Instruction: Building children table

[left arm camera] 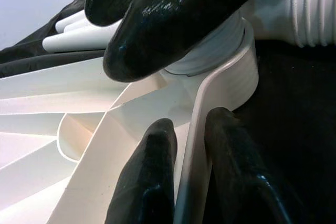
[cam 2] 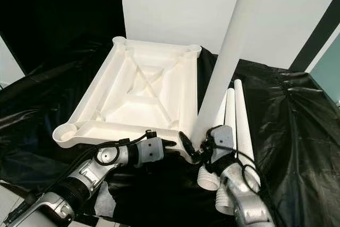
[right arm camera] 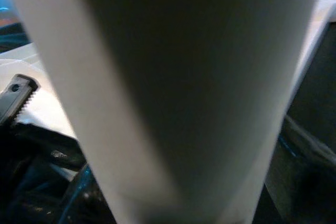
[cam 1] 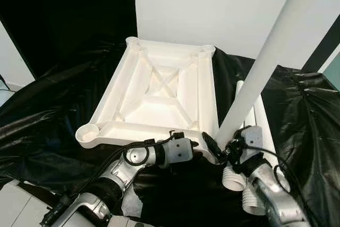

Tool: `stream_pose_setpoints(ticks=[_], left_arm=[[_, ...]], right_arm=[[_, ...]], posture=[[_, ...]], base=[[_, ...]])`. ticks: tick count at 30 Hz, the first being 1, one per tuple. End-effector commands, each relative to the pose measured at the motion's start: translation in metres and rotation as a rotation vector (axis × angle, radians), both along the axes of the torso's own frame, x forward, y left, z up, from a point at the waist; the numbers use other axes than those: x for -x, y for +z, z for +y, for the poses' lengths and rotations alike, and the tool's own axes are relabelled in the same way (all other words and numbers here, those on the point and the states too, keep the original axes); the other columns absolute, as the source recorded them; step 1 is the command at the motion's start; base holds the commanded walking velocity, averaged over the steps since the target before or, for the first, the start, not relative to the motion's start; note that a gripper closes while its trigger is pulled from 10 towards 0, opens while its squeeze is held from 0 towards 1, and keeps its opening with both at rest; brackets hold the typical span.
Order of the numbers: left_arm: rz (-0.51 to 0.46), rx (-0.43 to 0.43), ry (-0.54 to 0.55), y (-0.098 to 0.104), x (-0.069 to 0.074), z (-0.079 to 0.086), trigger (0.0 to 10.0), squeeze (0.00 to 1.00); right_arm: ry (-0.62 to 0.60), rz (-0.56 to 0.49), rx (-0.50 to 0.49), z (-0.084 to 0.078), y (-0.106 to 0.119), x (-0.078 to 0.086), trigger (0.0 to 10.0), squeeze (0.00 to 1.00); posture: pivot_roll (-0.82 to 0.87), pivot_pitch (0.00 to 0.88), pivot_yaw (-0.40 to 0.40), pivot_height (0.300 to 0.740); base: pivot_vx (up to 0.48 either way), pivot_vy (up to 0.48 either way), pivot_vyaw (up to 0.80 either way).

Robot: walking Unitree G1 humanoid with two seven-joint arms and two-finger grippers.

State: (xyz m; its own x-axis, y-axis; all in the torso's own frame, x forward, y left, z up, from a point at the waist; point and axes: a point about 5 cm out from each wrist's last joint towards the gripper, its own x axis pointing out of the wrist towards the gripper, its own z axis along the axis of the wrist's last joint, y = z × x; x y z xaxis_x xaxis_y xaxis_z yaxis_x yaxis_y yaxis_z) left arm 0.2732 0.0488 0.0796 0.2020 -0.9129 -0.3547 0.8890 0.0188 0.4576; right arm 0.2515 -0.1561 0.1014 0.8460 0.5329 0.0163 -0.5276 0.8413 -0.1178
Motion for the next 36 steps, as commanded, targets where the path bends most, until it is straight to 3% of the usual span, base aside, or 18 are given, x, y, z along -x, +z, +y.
stream_pose_setpoints(ticks=[1,7,8,9,10,13,20,23,24,26,27,29,36], left_arm=[[0.126,-0.17,-0.1,-0.031,0.018,0.01,10.0,0.0],[0.125,-0.169,-0.101,-0.031,0.017,0.009,10.0,0.0],[0.124,-0.169,-0.101,-0.031,0.016,0.009,10.0,0.0],[0.122,-0.168,-0.1,-0.031,0.016,0.009,10.0,0.0],[0.121,-0.169,-0.099,-0.03,0.016,0.009,10.0,0.0],[0.12,-0.169,-0.096,-0.03,0.015,0.01,10.0,0.0],[0.122,-0.168,-0.101,-0.031,0.017,0.009,10.0,0.0],[0.125,-0.165,-0.108,-0.031,0.018,0.009,10.0,0.0],[0.125,-0.165,-0.108,-0.031,0.018,0.009,10.0,0.0],[0.127,-0.164,-0.111,-0.032,0.019,0.009,10.0,0.0],[0.127,-0.164,-0.111,-0.032,0.019,0.009,10.0,0.0],[0.129,-0.163,-0.113,-0.032,0.02,0.009,10.0,0.0],[0.135,-0.168,-0.115,-0.033,0.021,0.012,10.0,0.0]], right_arm=[[-0.009,0.062,0.038,-0.02,-0.007,0.0,10.0,0.0],[0.117,0.094,0.1,-0.034,-0.001,-0.002,10.0,0.0],[0.141,0.1,0.111,-0.036,0.0,-0.002,2.5,0.0],[0.164,0.108,0.116,-0.039,0.001,-0.002,2.5,0.0],[0.193,0.115,0.121,-0.04,0.002,-0.002,0.0,0.0],[0.235,0.133,0.129,-0.04,0.002,-0.001,0.0,0.0],[0.209,0.143,0.108,-0.04,-0.001,0.002,0.0,0.0],[0.048,0.108,0.077,-0.034,-0.01,0.005,0.0,0.0],[0.048,0.108,0.077,-0.034,-0.01,0.005,0.0,0.0],[-0.181,0.0,0.002,-0.029,-0.011,0.01,0.0,0.0],[-0.181,0.0,0.002,-0.029,-0.011,0.01,0.0,0.0],[-0.306,-0.048,-0.043,-0.024,-0.011,0.016,0.0,0.0],[-0.356,-0.039,-0.046,-0.019,-0.014,0.019,0.0,0.0]], posture=[[0.23,0.0,-0.076,0.74],[0.23,0.0,-0.076,0.74],[0.23,0.0,-0.076,0.74],[0.23,0.0,-0.077,0.74],[0.23,0.0,-0.078,0.74],[0.23,0.0,-0.078,0.74],[0.22,0.0,-0.074,0.74],[0.22,0.0,-0.073,0.74],[0.22,0.0,-0.073,0.74],[0.22,0.0,-0.067,0.74],[0.22,0.0,-0.067,0.74],[0.22,0.0,-0.064,0.74],[0.22,0.0,-0.059,0.74]], base=[[0.0,0.0,0.0],[0.0,0.0,0.0],[0.0,0.0,0.0],[0.0,0.0,0.0],[0.0,0.0,0.0],[0.0,0.0,0.0],[0.0,0.0,0.0],[0.0,0.0,0.0],[0.0,0.0,0.0],[0.0,0.0,0.0],[0.0,0.0,0.0],[0.0,0.0,0.0],[0.0,0.0,0.0]])
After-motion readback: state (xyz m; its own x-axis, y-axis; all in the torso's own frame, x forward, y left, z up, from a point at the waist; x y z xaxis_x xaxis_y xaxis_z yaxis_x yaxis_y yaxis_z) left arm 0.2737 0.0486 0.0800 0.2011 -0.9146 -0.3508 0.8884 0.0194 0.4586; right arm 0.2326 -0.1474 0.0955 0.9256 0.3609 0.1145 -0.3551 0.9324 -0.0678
